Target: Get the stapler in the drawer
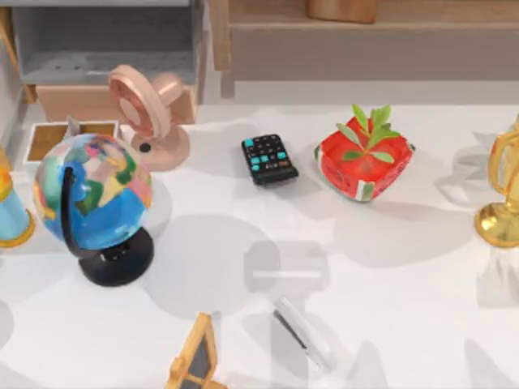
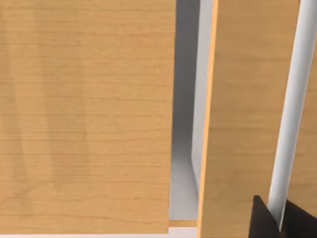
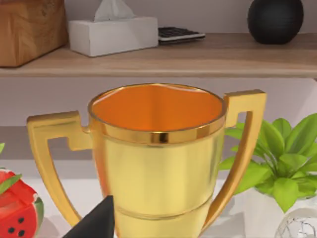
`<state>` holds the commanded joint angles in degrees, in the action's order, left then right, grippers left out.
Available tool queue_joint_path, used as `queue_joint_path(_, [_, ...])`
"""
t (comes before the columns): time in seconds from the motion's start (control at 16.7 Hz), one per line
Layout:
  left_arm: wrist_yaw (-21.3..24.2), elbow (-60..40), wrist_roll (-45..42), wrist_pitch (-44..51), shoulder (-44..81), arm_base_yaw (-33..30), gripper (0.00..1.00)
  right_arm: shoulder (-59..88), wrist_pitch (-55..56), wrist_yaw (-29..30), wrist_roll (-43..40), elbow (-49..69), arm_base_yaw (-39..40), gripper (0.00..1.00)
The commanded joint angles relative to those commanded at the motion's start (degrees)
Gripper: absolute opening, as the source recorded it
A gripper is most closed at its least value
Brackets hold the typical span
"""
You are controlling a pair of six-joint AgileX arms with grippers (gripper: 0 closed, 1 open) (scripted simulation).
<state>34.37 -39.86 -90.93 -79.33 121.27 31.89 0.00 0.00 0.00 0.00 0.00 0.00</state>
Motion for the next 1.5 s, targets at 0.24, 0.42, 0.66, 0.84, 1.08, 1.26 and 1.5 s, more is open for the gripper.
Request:
queue_joint_path(0.24, [-0.08,-0.23,-0.07,0.09,0.23,-0.09,0.00,0.00,0.00,0.00,0.00,0.00,0.00,1.00])
queue_joint_path(0.42, [1.26,2.06,-0.17,-1.25,-0.65,1.27,0.00,0.00,0.00,0.00,0.00,0.00,0.00,1.00])
queue_joint_path(0.66, [3.22,5.37,-0.26,-3.13,-1.94,3.21,0.00,0.00,0.00,0.00,0.00,0.00,0.00,1.00])
queue_joint_path(0.84, [4.65,7.82,-0.38,-4.59,-2.95,4.69,0.00,0.00,0.00,0.00,0.00,0.00,0.00,1.00])
queue_joint_path(1.08, [6.79,11.52,-0.45,-6.65,-4.37,6.84,0.00,0.00,0.00,0.00,0.00,0.00,0.00,1.00])
queue_joint_path(1.26, [7.08,11.99,-0.47,-6.93,-4.61,7.13,0.00,0.00,0.00,0.00,0.00,0.00,0.00,1.00])
queue_joint_path(1.5, [7.08,11.99,-0.47,-6.93,-4.61,7.13,0.15,0.00,0.00,0.00,0.00,0.00,0.00,1.00])
